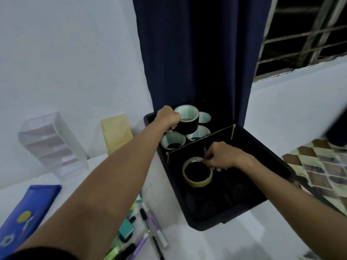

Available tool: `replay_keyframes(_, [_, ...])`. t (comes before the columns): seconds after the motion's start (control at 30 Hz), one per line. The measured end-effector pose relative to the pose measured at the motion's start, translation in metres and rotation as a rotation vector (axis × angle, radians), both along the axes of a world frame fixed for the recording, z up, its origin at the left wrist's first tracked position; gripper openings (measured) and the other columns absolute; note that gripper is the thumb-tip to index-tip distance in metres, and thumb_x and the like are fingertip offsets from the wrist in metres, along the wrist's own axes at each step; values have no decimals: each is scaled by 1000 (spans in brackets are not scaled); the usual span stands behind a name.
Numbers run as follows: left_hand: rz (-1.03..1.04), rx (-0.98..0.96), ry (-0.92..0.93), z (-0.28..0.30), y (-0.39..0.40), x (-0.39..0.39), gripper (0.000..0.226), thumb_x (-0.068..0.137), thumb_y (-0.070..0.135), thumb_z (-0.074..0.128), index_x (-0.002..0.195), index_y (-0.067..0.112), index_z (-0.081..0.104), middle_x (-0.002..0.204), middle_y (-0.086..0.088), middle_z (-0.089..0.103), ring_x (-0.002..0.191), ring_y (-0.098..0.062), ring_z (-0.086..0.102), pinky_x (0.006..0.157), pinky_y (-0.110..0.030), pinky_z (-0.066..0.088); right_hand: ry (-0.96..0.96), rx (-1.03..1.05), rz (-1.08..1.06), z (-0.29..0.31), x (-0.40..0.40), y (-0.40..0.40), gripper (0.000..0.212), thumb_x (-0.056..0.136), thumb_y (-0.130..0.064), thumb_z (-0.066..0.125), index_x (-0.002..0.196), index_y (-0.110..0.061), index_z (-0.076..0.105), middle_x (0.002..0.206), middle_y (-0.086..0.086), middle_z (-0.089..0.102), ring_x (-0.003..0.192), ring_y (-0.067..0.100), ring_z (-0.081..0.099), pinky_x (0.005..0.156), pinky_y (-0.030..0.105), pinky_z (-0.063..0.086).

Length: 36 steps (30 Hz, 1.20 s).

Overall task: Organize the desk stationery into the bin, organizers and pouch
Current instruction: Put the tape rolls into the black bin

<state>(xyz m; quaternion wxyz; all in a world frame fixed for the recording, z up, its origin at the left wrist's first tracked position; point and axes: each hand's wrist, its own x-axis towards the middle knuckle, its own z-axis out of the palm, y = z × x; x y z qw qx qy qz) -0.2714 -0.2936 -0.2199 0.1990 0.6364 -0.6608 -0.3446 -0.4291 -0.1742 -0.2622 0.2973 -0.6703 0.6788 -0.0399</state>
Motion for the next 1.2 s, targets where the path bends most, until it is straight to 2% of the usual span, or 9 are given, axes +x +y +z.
replay_keyframes(0.1, [10, 51, 58, -6, -8, -4, 12, 85, 10, 44, 85, 5, 55, 68, -8, 57, 54, -16, 51, 48, -26, 47, 1, 47, -9, -12, 6, -5, 15, 82, -16, 58, 85, -11, 72, 58, 3, 64, 43, 9, 57, 45, 21, 48])
replay_keyframes(0.23, [12, 76, 99, -13, -13, -3, 10, 83, 10, 45, 80, 7, 54, 66, -7, 55, 52, -16, 49, 53, -28, 49, -35, 98, -17, -25, 11, -9, 19, 85, -16, 60, 99, -12, 72, 65, -1, 64, 50, 10, 61, 43, 19, 47])
replay_keyframes(0.4, [40, 103, 195, -22, -14, 2, 14, 87, 18, 47, 79, 8, 53, 65, -7, 53, 51, -17, 47, 51, -27, 47, -113, 84, -38, -35, 16, -13, 21, 87, -14, 60, 104, -7, 70, 72, 8, 68, 52, 13, 63, 46, 22, 52])
replay_keyframes(0.53, [47, 98, 240, -24, -12, 5, 22, 88, 27, 50, 83, 6, 56, 68, -7, 56, 53, -17, 52, 52, -27, 50, -175, 76, -73, -41, 21, -15, 21, 88, -11, 58, 104, 0, 66, 64, 12, 66, 50, 16, 65, 55, 29, 59])
replay_keyframes(0.67, [44, 96, 263, -25, -10, 8, 28, 88, 31, 53, 91, 4, 59, 71, -7, 59, 56, -17, 55, 53, -27, 52, -216, 73, -130, -45, 20, -17, 19, 87, -11, 61, 95, 5, 67, 68, 19, 68, 52, 21, 67, 61, 35, 61])
replay_keyframes(0.8, [31, 66, 240, -24, -5, 11, 35, 89, 34, 54, 96, 1, 64, 74, -7, 63, 61, -18, 59, 59, -30, 54, -202, 67, -136, -48, 18, -18, 20, 87, -14, 65, 91, 6, 66, 69, 20, 67, 52, 22, 67, 60, 34, 61])
replay_keyframes(0.93, [-4, 4, 145, -21, 4, 21, 37, 88, 32, 55, 96, -2, 67, 76, -8, 66, 62, -18, 59, 54, -26, 51, -173, 42, -100, -43, 16, -19, 22, 86, -20, 68, 90, 1, 65, 67, 16, 66, 52, 20, 66, 56, 29, 59])
replay_keyframes(1.1, [-122, -31, -21, -21, 27, 34, 33, 85, 26, 57, 91, -3, 70, 77, -13, 70, 66, -24, 66, 55, -27, 55, -119, -80, -36, -37, 9, -15, 21, 83, -30, 71, 82, -9, 67, 59, 8, 64, 47, 16, 58, 46, 23, 51])
replay_keyframes(1.2, [-147, -110, -60, -16, 45, 38, 30, 84, 22, 56, 88, -5, 69, 67, -9, 64, 58, -18, 59, 51, -22, 48, -93, -195, 45, -36, 7, -13, 16, 81, -28, 72, 75, -13, 68, 67, 0, 64, 56, 7, 56, 51, 14, 43])
